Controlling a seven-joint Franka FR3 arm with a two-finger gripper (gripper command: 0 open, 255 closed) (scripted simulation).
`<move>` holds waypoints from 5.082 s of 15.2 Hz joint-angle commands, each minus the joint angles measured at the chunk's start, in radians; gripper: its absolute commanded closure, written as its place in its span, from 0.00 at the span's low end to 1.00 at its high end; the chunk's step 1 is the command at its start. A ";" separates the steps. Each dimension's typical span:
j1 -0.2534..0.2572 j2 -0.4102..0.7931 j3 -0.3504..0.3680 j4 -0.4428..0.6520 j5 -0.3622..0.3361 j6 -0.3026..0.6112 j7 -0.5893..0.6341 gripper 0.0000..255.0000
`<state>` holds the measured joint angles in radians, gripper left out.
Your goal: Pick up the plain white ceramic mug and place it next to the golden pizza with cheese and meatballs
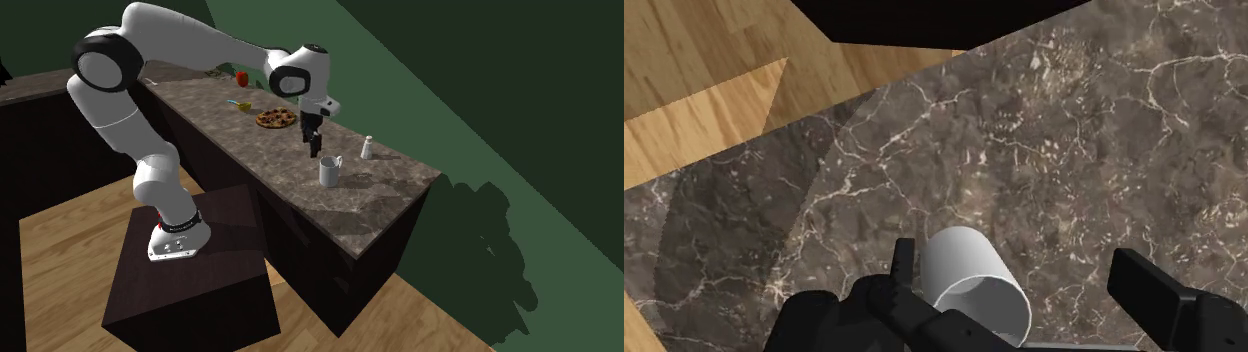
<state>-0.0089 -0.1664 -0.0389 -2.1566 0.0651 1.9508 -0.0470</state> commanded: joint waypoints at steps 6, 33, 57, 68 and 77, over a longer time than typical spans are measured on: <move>-0.008 0.285 -0.006 0.202 -0.036 0.059 0.027 0.00; -0.009 0.374 -0.008 0.188 -0.039 0.157 0.031 1.00; -0.009 0.279 -0.009 0.394 -0.047 -0.144 0.039 1.00; 0.002 0.249 -0.001 0.478 -0.048 -0.258 0.059 1.00; 0.094 0.067 0.093 0.259 -0.033 -0.218 0.241 1.00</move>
<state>0.0731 -0.0847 0.0403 -1.8881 0.0286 1.7382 0.1680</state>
